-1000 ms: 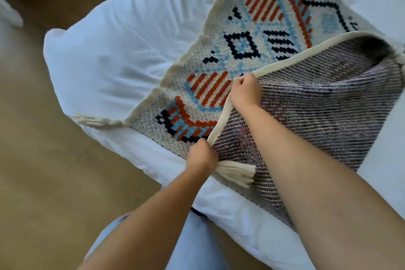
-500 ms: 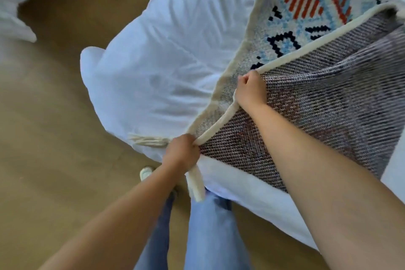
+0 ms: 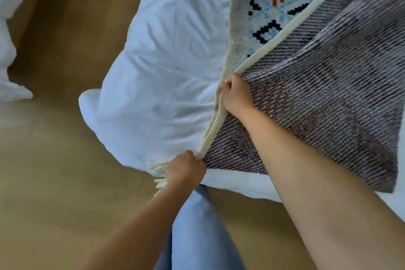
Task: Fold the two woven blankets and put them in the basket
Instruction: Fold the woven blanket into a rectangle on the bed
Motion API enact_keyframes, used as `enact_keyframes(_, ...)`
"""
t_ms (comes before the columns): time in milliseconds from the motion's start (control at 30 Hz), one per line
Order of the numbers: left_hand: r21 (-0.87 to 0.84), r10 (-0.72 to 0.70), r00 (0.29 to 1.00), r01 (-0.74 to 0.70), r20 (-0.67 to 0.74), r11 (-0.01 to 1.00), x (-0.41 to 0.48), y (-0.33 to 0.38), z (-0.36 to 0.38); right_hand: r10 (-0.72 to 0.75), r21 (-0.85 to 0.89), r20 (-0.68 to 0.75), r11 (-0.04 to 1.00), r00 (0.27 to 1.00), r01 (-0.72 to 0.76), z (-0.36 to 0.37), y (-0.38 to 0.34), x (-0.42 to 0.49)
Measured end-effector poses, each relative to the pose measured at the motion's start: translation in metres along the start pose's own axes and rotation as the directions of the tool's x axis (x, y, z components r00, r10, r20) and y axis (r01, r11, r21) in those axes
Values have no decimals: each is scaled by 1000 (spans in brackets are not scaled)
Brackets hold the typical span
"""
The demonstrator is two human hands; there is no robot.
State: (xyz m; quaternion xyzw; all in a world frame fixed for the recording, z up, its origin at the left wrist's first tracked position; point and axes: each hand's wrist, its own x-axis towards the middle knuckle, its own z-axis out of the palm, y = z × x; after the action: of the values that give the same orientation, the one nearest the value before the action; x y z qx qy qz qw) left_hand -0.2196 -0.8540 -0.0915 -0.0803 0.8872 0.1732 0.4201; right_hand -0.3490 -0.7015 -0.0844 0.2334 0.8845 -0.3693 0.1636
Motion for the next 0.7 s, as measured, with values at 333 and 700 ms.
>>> enact_keyframes(333, 203, 219, 959, -254, 181, 946, 56, 59, -82, 121, 50, 89, 991, 989, -125, -4, -6, 13)
enact_keyframes(700, 160, 561, 813, -581, 154, 798, 106, 88, -182, 413, 118, -190, 910, 891, -397, 19, -33, 4)
